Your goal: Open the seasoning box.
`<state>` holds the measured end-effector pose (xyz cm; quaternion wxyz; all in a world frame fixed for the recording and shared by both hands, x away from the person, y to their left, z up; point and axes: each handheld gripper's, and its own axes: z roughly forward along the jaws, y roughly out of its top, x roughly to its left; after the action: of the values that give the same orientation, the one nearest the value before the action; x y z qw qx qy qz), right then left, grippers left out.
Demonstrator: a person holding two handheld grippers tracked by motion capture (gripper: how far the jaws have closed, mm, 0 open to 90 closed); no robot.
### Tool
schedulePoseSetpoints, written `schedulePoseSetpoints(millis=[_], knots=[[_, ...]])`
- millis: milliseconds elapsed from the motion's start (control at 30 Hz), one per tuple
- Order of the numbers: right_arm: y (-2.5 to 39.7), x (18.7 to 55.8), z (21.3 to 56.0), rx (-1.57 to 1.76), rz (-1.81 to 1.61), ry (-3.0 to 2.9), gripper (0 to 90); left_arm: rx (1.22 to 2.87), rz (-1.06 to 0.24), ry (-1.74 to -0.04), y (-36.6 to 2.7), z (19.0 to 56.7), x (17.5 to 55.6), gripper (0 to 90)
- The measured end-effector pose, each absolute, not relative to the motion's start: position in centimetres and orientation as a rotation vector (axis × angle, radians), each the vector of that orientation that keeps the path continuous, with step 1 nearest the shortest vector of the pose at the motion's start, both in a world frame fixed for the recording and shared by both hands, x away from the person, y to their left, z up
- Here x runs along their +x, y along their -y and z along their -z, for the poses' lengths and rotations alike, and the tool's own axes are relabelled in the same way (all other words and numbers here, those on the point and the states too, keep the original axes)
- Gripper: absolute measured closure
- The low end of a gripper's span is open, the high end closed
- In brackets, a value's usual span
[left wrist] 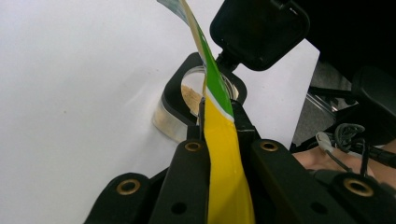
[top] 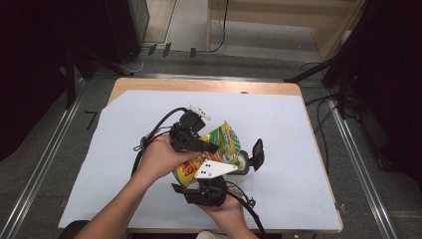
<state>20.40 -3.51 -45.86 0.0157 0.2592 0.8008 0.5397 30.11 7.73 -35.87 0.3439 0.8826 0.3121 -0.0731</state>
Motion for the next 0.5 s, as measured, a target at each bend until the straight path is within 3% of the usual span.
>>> schedulePoseSetpoints(millis=[200, 400, 500], knots=[[2.5, 19.6, 46.1, 0.709, -1.540, -2.494, 59.8, 2.290, 0.257, -0.835, -7.9, 35.9, 30.2, 90.0], [2.5, 20.0, 46.2, 0.757, -1.498, -2.479, 66.9, 2.285, 0.194, -0.839, -7.4, 35.8, 30.0, 89.7], [2.6, 19.9, 45.9, 0.757, -1.542, -2.465, 67.3, 2.261, 0.204, -0.835, -7.5, 35.7, 30.1, 83.4]])
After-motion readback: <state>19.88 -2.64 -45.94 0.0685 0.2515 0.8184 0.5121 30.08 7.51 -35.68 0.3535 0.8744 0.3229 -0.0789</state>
